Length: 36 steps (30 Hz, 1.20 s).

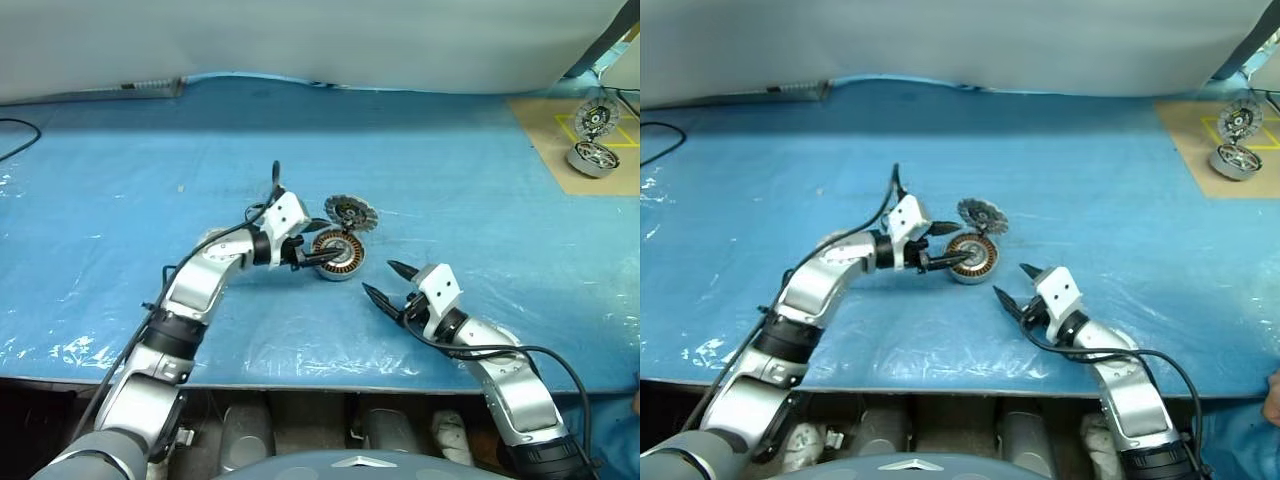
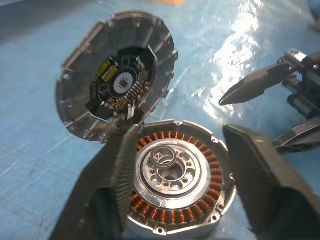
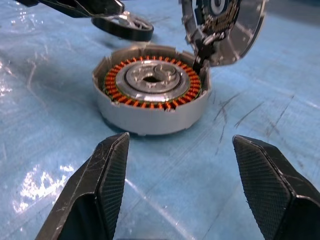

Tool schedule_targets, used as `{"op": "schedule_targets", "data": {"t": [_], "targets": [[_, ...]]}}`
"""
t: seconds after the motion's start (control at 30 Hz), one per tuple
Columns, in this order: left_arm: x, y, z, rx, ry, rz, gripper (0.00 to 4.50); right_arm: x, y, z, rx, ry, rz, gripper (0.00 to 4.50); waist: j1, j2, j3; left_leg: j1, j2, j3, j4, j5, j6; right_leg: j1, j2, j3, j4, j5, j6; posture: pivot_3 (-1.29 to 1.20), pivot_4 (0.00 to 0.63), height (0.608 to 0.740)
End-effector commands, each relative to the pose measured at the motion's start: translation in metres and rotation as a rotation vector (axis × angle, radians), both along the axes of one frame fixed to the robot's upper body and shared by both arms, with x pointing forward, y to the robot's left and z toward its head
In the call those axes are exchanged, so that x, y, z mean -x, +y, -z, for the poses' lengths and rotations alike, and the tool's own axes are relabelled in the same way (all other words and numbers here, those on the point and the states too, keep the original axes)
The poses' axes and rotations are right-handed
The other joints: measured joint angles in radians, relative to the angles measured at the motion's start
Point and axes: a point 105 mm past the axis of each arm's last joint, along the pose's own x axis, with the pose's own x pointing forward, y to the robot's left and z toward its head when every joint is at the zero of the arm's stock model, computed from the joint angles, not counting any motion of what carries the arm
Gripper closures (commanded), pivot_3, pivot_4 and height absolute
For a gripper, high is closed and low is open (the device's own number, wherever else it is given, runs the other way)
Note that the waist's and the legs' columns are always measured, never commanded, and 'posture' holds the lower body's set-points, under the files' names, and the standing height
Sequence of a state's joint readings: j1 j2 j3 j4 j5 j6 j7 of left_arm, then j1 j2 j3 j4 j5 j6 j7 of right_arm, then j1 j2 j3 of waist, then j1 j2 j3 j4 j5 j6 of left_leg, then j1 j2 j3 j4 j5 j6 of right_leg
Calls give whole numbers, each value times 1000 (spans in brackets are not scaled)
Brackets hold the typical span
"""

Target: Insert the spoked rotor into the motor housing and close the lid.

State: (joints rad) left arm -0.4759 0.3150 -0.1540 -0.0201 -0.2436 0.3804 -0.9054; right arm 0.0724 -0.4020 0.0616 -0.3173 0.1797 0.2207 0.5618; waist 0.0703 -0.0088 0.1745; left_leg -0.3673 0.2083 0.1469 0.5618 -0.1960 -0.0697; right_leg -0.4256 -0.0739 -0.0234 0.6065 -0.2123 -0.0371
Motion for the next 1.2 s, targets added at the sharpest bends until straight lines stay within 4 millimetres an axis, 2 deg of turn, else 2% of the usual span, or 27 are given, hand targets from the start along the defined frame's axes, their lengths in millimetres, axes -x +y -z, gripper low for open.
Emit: {"op": "schedule_targets", "data": {"t": [0.03, 0.17, 0.3, 0.4, 0.6, 0.73, 0.93, 1.2], "targets": [[1, 18, -17, 86, -65, -98, 2963, -4, 1, -28, -18, -67, -12, 1678, -1, 0, 0, 0, 0, 0, 0, 0, 0, 0, 0, 0, 0, 0, 0, 0, 150, 740], [6, 35, -2, 80, -96, -195, 4465, -6, 10, -42, -20, -61, -58, 3051, -2, 1, -1, 1, 0, 0, 0, 0, 0, 1, 0, 0, 0, 0, 0, 0, 150, 740], [20, 38, 15, 91, -100, -204, 4500, -8, 23, -46, 27, 0, -109, 4483, -1, 1, -1, 1, 0, 0, 0, 0, 0, 1, 0, 0, -1, 0, 0, 0, 150, 740], [29, 38, 24, 126, -72, -211, 4500, -13, 35, -47, 73, 64, -135, 4483, -2, 1, -1, 1, 1, 0, 0, 0, 0, 1, 0, 0, 0, 0, 0, 0, 150, 740], [29, 45, 39, 108, -71, -279, 4500, -30, 53, -49, 196, 120, -142, 4483, -2, 2, -1, 3, 1, 0, 0, 0, 0, 1, 1, 0, 1, 0, 0, 0, 150, 740], [31, 49, 45, 125, -73, -314, 4500, -39, 61, -54, 214, 126, -141, 4483, -1, 2, -1, 4, 1, 0, 0, 0, -1, 0, 1, 0, 0, 0, 0, 0, 150, 740], [39, 48, 57, 98, -81, -291, 4500, -48, 62, -52, 244, 137, -106, 4483, -1, 2, -1, 4, 1, 0, 0, 0, -1, 1, 1, 1, 1, 0, 0, 0, 150, 740], [37, 44, 59, 124, -73, -283, 4500, -61, 61, -44, 278, 148, -62, 4483, -2, 2, -1, 5, 1, 0, 2, 0, -1, 1, 1, 1, 3, 0, 0, 0, 150, 740]]}}
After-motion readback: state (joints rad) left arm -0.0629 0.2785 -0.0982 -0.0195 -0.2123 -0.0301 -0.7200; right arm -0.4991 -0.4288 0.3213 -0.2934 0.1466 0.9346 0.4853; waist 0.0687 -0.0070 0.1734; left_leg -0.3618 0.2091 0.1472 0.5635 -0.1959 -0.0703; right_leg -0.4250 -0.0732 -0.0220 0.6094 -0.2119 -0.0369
